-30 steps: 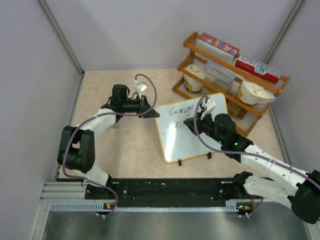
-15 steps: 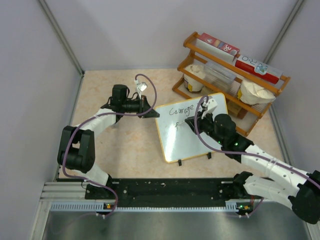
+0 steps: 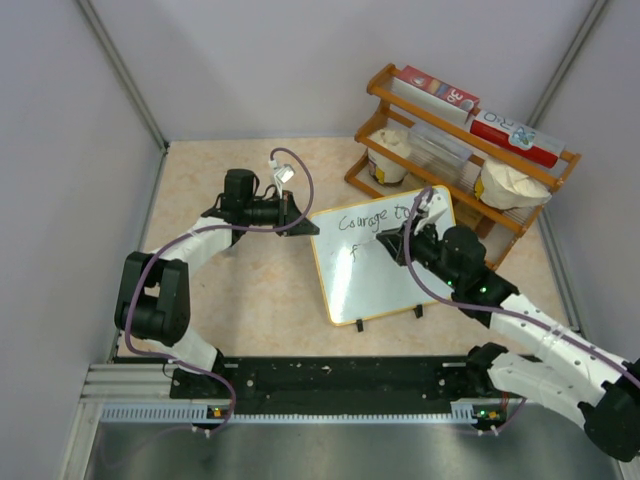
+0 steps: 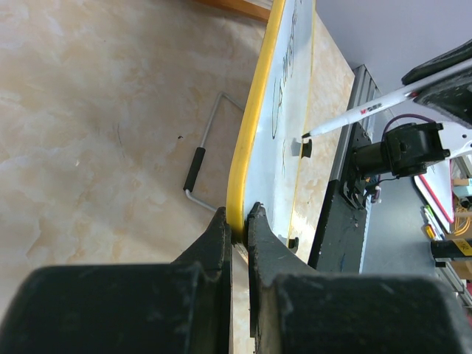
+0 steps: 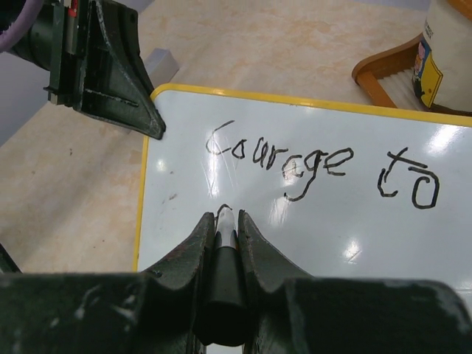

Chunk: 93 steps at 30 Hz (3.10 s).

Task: Write a sentence on the whiteboard

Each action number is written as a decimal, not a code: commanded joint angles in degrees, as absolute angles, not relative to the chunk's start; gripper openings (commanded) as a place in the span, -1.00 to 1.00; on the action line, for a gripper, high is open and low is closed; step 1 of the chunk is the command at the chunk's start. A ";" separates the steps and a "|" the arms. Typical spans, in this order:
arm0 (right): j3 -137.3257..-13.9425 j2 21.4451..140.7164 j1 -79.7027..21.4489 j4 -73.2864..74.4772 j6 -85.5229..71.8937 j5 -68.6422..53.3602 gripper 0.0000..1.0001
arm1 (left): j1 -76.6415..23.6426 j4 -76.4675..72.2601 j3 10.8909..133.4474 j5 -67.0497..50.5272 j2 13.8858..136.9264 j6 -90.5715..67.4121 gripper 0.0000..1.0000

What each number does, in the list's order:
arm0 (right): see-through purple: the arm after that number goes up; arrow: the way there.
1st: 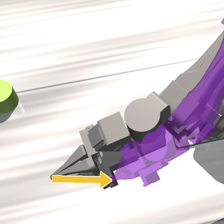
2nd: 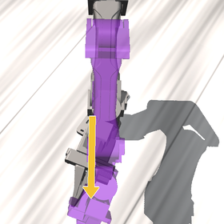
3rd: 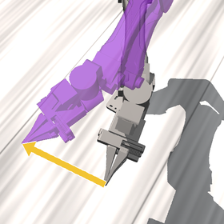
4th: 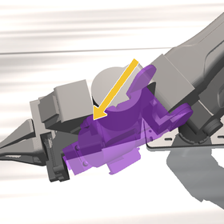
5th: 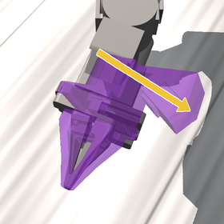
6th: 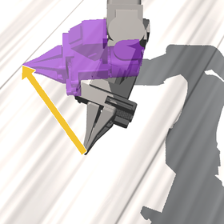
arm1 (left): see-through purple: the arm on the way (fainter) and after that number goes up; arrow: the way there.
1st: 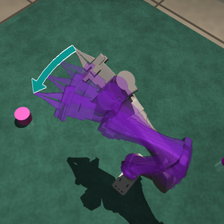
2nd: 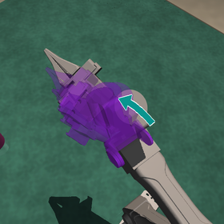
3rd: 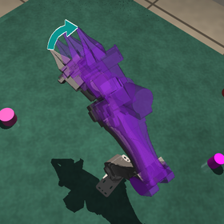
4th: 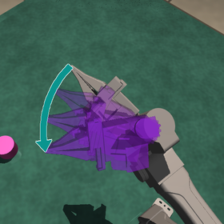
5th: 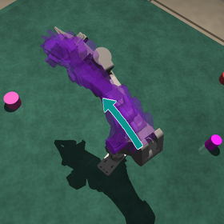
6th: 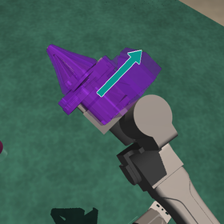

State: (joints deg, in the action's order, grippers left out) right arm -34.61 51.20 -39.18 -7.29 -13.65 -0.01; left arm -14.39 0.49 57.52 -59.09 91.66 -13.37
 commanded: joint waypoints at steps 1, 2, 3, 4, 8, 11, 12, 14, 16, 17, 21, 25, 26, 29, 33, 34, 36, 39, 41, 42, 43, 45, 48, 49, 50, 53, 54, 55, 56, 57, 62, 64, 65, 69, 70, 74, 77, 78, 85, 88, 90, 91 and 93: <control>-33.85 48.96 -32.29 -12.02 -17.65 -9.38 -1.00 | -17.40 2.81 54.76 -53.70 93.43 -2.37 -1.00; -33.32 48.78 -31.13 -12.91 -19.41 -12.97 -1.00 | -17.40 2.81 54.58 -53.70 93.43 -2.37 -1.00; -32.96 48.69 -30.50 -13.53 -19.68 -13.62 -1.00 | -17.40 2.90 54.67 -53.61 93.43 -2.46 -1.00; -32.70 48.52 -30.32 -13.45 -19.60 -13.62 -1.00 | -17.40 2.90 54.67 -53.61 93.43 -2.46 -1.00; -32.34 48.86 -30.24 -13.80 -19.07 -15.37 -1.00 | -17.40 2.81 54.67 -53.61 93.34 -2.37 -1.00; -32.08 49.57 -30.50 -13.80 -18.90 -15.91 -1.00 | -17.40 2.90 54.67 -53.53 93.51 -2.37 -1.00; -31.99 49.66 -30.50 -13.80 -18.72 -15.82 -1.00 | -17.40 2.90 54.67 -53.53 93.52 -2.46 -1.00; -31.82 49.75 -30.67 -13.19 -18.46 -14.42 -1.00 | -17.40 2.90 54.67 -53.53 93.43 -2.37 -1.00; -31.82 50.10 -30.67 -12.57 -18.28 -13.28 -1.00 | -17.40 2.90 54.58 -53.44 93.51 -2.46 -1.00; -31.90 50.18 -30.67 -12.22 -18.19 -12.75 -1.00 | -17.40 2.90 54.67 -53.44 93.52 -2.46 -1.00; -32.17 51.41 -30.67 -11.69 -17.93 -12.48 -1.00 | -17.40 2.81 54.76 -53.53 93.69 -2.46 -1.00; -31.91 52.47 -30.67 -11.69 -17.93 -12.48 -1.00 | -17.40 2.90 54.76 -53.61 93.60 -2.46 -1.00; -31.82 52.47 -30.67 -11.78 -17.93 -12.31 -1.00 | -17.40 2.81 54.76 -53.53 93.60 -2.46 -1.00; -31.64 52.56 -30.67 -11.87 -18.11 -11.87 -1.00 | -17.40 2.90 54.76 -53.61 93.78 -2.46 -1.00; -31.73 53.17 -30.59 -11.95 -17.93 -11.95 -1.00 | -17.40 2.73 54.84 -53.70 93.87 -2.55 -1.00; -31.73 53.43 -30.67 -11.87 -18.02 -12.48 -1.00 | -17.40 2.81 54.84 -53.70 93.87 -2.55 -1.00; -31.82 53.96 -30.67 -11.78 -18.02 -13.01 -1.00 | -17.40 2.72 54.84 -53.70 93.78 -2.55 -1.00; -31.99 54.40 -30.67 -10.90 -17.84 -13.45 -1.00 | -17.40 2.81 54.84 -53.79 93.87 -2.64 -1.00; -31.99 54.58 -30.67 -10.20 -17.58 -13.54 -1.00 | -17.40 2.81 54.93 -53.70 93.95 -2.55 -1.00; -31.99 54.49 -30.67 -9.93 -17.67 -13.45 -1.00 | -17.40 2.81 54.93 -53.70 93.87 -2.55 -1.00; -31.99 54.49 -30.67 -9.67 -17.40 -13.45 -1.00 | -17.40 2.73 54.84 -53.79 93.78 -2.55 -1.00; -31.91 54.23 -30.67 -9.05 -17.40 -13.36 -1.00 | -17.40 2.81 54.93 -53.79 93.96 -2.46 -1.00; -31.90 53.88 -30.67 -7.92 -17.05 -13.45 -1.00 | -17.40 2.81 54.93 -53.79 93.87 -2.55 -1.00; -31.82 53.70 -30.59 -7.65 -17.14 -13.53 -1.00 | -17.40 2.73 54.93 -53.79 93.95 -2.55 -1.00; -31.64 53.61 -30.67 -7.47 -17.14 -13.54 -1.00 | -17.40 2.72 54.93 -53.79 93.87 -2.55 -1.00; -31.12 53.00 -30.76 -6.77 -16.96 -13.19 -1.00 | -17.40 2.81 54.93 -53.79 94.04 -2.55 -1.00; -30.94 52.91 -30.67 -6.68 -17.05 -12.92 -1.00 | -17.40 2.81 55.02 -53.79 93.96 -2.64 -1.00; -30.85 52.74 -30.67 -6.51 -16.88 -12.40 -1.00 | -17.40 2.81 55.11 -53.79 94.04 -2.55 -1.00; -30.68 52.30 -30.67 -6.16 -16.88 -12.04 -1.00 | -17.40 2.73 55.11 -53.79 94.04 -2.55 -1.00; -30.59 52.21 -30.67 -6.15 -16.87 -11.61 -1.00 | -17.49 2.72 55.11 -53.70 94.04 -2.64 -1.00; -30.59 50.63 -30.59 -5.80 -17.23 -7.83 -1.00 | -17.49 2.81 55.02 -53.88 93.95 -2.64 -1.00; -30.59 50.54 -30.67 -6.33 -17.49 -7.12 -1.00 | -17.58 2.73 55.02 -53.88 93.96 -2.55 -1.00; -30.76 50.45 -30.59 -6.85 -17.58 -7.03 -1.00 | -17.58 2.72 55.02 -53.79 93.87 -2.55 -1.00; -31.64 51.50 -30.67 -8.52 -18.02 -6.94 -1.00 | -17.58 2.81 54.93 -53.79 93.78 -2.55 -1.00; -31.81 51.76 -30.67 -8.79 -18.02 -7.12 -1.00 | -17.58 2.81 54.93 -53.79 93.78 -2.55 -1.00; -32.96 53.26 -30.67 -9.58 -18.28 -8.17 -1.00 | -17.58 2.81 54.93 -53.79 93.87 -2.46 -1.00; -33.22 53.88 -30.67 -10.11 -18.63 -8.96 -1.00 | -17.58 2.73 54.93 -53.79 93.87 -2.46 -1.00; -33.22 54.14 -30.67 -10.54 -18.89 -9.49 -1.00 | -17.58 2.72 54.93 -53.79 93.95 -2.46 -1.00; -32.52 53.44 -30.59 -11.69 -20.04 -11.07 -1.00 | -17.58 2.73 54.84 -53.79 94.04 -2.46 -1.00; -31.99 50.98 -30.59 -11.87 -20.30 -10.81 -1.00 | -17.58 2.90 54.93 -53.70 93.96 -2.46 -1.00; -31.82 49.40 -30.59 -11.69 -20.21 -10.02 -1.00 | -17.58 2.81 54.93 -53.70 94.04 -2.46 -1.00; -31.82 49.13 -30.59 -11.52 -19.95 -9.76 -1.00 | -17.58 2.81 54.93 -53.70 94.04 -2.46 -1.00; -32.08 48.96 -30.59 -10.38 -19.52 -8.71 -1.00 | -17.58 2.90 54.93 -53.70 93.87 -2.46 -1.00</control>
